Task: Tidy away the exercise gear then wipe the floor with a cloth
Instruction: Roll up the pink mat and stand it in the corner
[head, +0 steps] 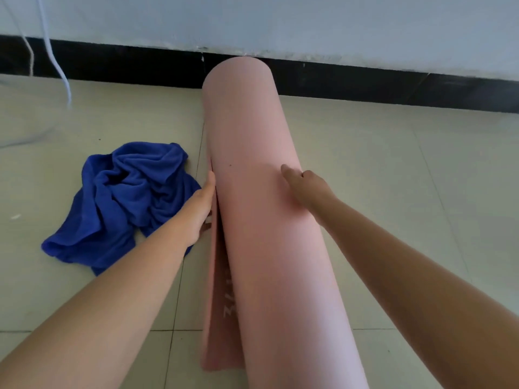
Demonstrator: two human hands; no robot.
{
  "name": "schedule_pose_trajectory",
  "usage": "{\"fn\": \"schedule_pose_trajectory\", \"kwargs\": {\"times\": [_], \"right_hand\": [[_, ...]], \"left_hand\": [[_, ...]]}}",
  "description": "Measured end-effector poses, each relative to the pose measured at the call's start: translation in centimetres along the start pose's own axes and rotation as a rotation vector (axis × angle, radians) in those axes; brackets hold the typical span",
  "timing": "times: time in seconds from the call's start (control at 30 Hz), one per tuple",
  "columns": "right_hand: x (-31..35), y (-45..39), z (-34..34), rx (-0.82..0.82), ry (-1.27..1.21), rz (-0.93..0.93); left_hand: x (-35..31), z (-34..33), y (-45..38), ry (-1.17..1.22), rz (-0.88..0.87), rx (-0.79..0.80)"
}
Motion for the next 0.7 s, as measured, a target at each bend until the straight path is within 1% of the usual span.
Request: {"fn": "schedule_pose_trajectory", "kwargs": {"times": [0.07,0.13,0.2,0.3,0.37,0.43,0.57,0.7], "right_hand": [[-0.5,-0.8,0.1,-0.024,0.011,-0.036],[-1.3,-1.3,0.4,-0.036,-0.047,-0.080],[-1.9,-1.4,0.8,-0.052,-0.174,-0.134],[-1.6,-0.5,2.5,-0.074,-0.325,-0.161],[-1.1,-0.1,4.6,-0.106,-0.344,-0.116],[-0.2,0.6,7.6,-0.148,-0.369,-0.044],[1.8,2.7,15.3,-0.259,-0.426,0.092],[2.8,5.2,24.4,-0.378,-0.537,0.196]], "left_hand": [[-0.1,-1.1,0.3,0.086,-0.016,0.063],[-0.5,-2.3,0.8,0.102,-0.071,0.013],[-1.2,-2.9,1.7,0.106,-0.125,-0.043],[-2.8,-3.3,2.8,0.132,-0.168,-0.049],[-4.6,-3.4,3.8,0.092,-0.198,-0.047],[-7.3,-3.9,5.4,0.049,-0.266,-0.040],[-14.1,-6.2,10.3,0.037,-0.484,0.034],[-21.6,-9.0,16.4,0.042,-0.725,0.018]]}}
Point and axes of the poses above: each hand's wrist, its own y-axis away from the middle knuckle, its own z-axis out of the back of the hand, x = y × z, the point moved 4 cm from there along -y, towards the middle knuckle, and after that the axes turned 8 degrees about -x, right-handed, at the moved point
